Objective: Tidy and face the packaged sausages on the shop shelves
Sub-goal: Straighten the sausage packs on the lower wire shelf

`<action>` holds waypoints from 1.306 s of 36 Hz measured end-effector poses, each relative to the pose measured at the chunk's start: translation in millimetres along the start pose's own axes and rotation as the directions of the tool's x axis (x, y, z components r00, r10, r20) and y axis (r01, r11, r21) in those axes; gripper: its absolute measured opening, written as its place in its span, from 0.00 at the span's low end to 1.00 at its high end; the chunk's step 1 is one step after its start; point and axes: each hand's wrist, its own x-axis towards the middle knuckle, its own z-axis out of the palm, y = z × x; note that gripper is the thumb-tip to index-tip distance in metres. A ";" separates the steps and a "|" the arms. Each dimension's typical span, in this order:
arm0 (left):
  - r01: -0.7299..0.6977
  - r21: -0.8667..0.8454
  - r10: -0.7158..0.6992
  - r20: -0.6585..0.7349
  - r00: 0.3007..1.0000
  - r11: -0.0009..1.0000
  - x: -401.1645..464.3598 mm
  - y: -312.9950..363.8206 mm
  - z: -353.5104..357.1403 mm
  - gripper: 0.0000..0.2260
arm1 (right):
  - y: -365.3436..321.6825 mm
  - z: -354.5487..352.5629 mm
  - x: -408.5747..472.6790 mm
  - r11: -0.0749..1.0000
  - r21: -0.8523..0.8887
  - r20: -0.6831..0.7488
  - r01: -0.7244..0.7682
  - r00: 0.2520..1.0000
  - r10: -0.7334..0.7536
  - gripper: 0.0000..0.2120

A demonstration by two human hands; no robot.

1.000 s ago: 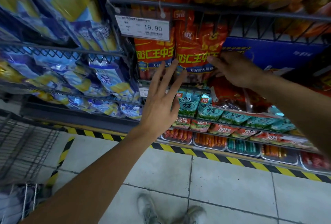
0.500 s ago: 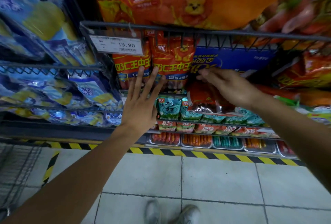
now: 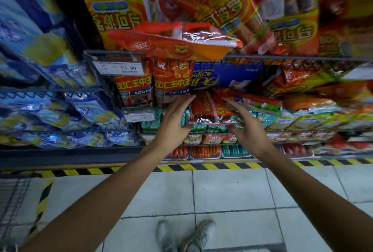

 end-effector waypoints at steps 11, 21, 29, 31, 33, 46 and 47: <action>-0.037 -0.097 0.021 -0.160 0.987 0.995 18.6 -0.2 8.4 0.24 | 9.5 13.2 31.3 1.000 0.009 -0.138 0.020 0.990 -0.019 0.25; 0.038 -0.237 -0.093 -0.229 0.969 0.971 29.9 21.1 5.5 0.12 | -2.6 17.6 46.4 0.975 0.216 -0.240 -0.054 0.965 0.106 0.16; 0.064 -0.229 -0.116 -0.222 0.968 0.971 34.9 13.9 11.1 0.12 | -2.1 23.1 53.5 0.987 0.149 -0.250 -0.054 0.964 0.090 0.18; 0.054 -0.199 -0.097 -0.214 0.972 0.979 33.3 10.2 13.0 0.13 | 0.0 24.0 53.2 0.992 0.125 -0.224 -0.029 0.973 0.056 0.17; 0.049 -0.194 -0.097 -0.245 0.965 0.980 32.3 9.1 14.3 0.12 | 2.3 27.4 52.6 0.999 0.015 -0.191 0.029 0.981 -0.025 0.21; 0.017 -0.294 -0.159 -0.465 0.871 0.956 42.4 12.9 30.7 0.10 | 9.6 34.8 72.7 0.945 -0.323 -0.362 0.054 0.916 -0.176 0.22; 0.023 -0.268 -0.152 -0.470 0.870 0.963 42.1 10.4 32.0 0.12 | 7.6 34.6 77.3 0.939 -0.344 -0.363 0.030 0.917 -0.162 0.23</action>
